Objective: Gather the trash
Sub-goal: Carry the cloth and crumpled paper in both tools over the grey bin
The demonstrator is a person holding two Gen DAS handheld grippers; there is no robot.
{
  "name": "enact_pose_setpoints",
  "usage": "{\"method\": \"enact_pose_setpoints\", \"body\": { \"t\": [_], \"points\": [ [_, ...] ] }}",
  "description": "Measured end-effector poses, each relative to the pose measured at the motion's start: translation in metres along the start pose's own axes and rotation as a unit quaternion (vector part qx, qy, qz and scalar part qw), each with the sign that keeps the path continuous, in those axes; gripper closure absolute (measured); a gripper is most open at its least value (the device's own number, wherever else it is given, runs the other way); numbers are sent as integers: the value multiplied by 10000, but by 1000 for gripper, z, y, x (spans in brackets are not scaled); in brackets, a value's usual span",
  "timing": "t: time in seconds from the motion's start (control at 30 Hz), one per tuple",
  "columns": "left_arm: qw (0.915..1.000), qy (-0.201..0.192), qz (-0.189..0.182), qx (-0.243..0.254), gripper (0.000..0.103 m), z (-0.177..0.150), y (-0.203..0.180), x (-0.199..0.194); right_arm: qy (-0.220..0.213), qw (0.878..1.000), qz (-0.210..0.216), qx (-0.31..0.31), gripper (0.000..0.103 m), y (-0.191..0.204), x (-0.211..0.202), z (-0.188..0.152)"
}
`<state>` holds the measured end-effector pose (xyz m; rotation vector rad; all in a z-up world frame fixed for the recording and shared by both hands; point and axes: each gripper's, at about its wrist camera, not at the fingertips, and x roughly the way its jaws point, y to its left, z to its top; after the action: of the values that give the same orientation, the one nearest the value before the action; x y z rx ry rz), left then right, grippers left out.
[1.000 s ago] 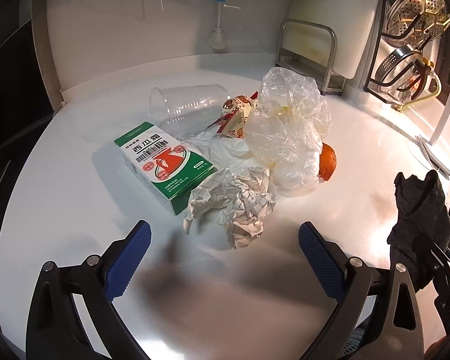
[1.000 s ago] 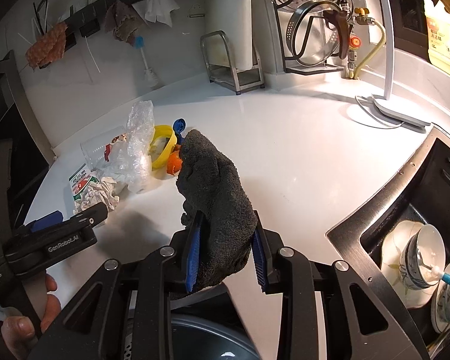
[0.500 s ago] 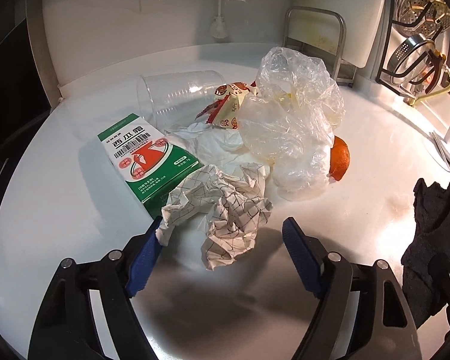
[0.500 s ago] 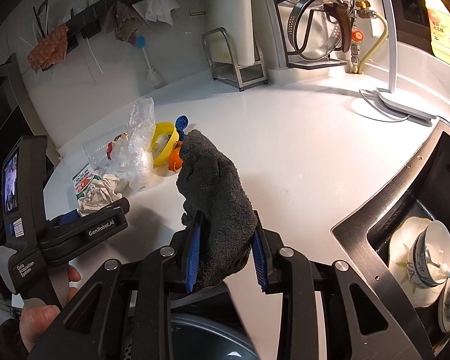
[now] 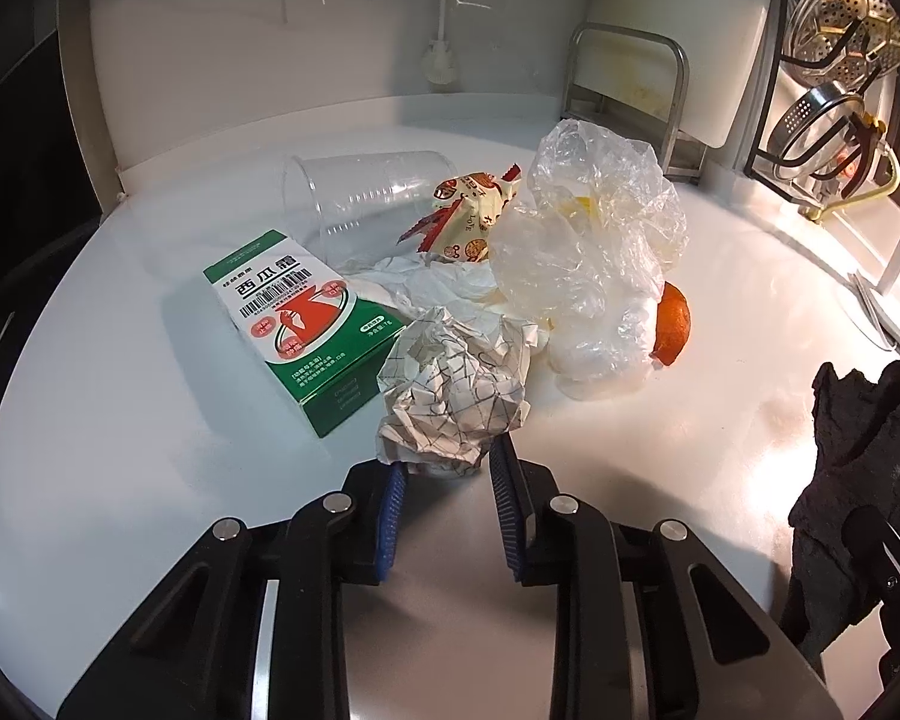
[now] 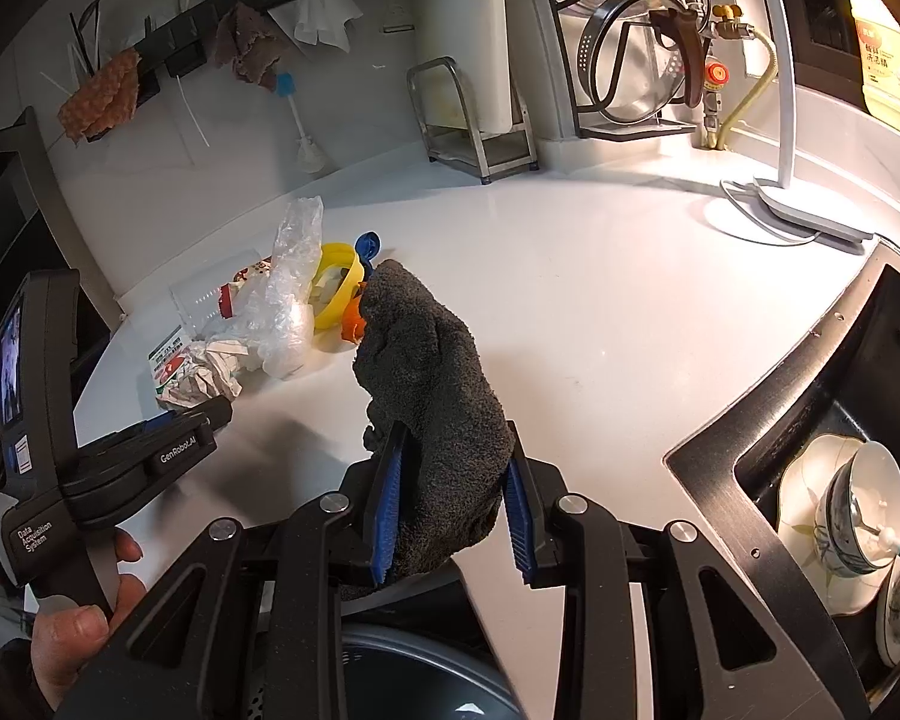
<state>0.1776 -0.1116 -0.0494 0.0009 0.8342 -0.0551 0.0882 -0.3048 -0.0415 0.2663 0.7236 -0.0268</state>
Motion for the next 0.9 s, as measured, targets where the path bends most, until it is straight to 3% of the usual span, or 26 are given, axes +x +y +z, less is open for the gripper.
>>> {"method": "enact_pose_setpoints", "body": {
  "t": [0.5,0.9],
  "points": [
    [9993,-222,-147,261,77,-17,12,-52,-111,9999,3,-58,74,14,-30,-8],
    [9961,-243,-453,717,77,-61,20,-107,-77,10000,-47,37,74,39,-84,-55]
  ]
}}
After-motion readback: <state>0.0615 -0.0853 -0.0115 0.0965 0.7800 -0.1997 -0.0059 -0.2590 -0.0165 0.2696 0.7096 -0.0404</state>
